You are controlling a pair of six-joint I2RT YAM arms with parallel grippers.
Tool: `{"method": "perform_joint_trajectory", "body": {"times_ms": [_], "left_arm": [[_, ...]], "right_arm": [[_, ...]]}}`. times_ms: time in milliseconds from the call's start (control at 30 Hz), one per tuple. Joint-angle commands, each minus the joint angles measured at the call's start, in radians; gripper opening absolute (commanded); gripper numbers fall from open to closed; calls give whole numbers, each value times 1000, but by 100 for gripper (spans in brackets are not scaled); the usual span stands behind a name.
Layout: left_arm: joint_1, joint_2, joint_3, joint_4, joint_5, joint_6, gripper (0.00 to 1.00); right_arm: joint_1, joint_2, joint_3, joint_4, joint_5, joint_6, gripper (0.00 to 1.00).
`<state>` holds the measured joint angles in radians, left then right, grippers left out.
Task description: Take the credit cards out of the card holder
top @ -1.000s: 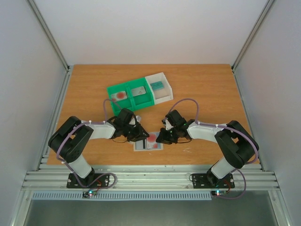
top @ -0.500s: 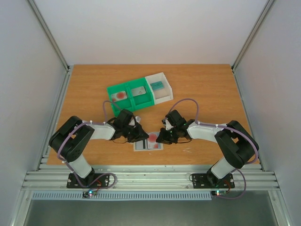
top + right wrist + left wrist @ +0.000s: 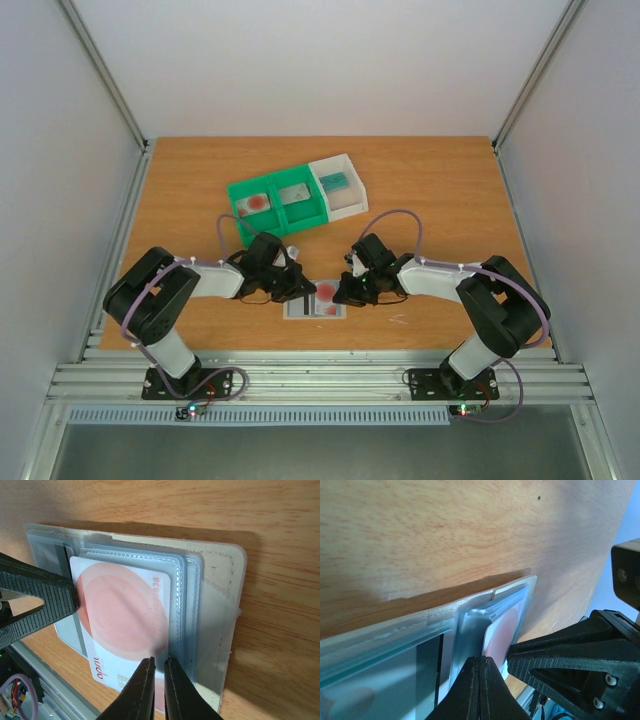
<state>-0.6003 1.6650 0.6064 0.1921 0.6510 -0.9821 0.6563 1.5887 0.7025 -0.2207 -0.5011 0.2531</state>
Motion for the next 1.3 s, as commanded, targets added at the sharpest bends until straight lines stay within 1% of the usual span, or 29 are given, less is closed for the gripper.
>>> {"method": "perform_joint_trajectory", "body": {"times_ms": [0, 200, 500, 667, 733, 1033, 1267], "left_arm": [[13, -31, -20, 60, 25, 25, 0], [52, -75, -54, 64, 29, 34, 0], [62, -81, -59, 49, 30, 45, 1], [62, -120, -41, -74, -40, 86, 26], [62, -133, -37, -105, -59, 109, 29], [34, -54, -56, 16, -27, 60, 28], [21, -21, -37, 17, -26, 47, 27]], "right_arm": [[8, 20, 7, -61, 49, 2, 8], [8, 32, 5, -62, 45, -3, 8], [8, 31, 8, -68, 45, -4, 7], [8, 21, 19, -79, 42, -3, 7], [7, 14, 23, -79, 42, -3, 7], [8, 41, 22, -58, 32, 6, 7], [8, 47, 17, -53, 39, 5, 6]]}}
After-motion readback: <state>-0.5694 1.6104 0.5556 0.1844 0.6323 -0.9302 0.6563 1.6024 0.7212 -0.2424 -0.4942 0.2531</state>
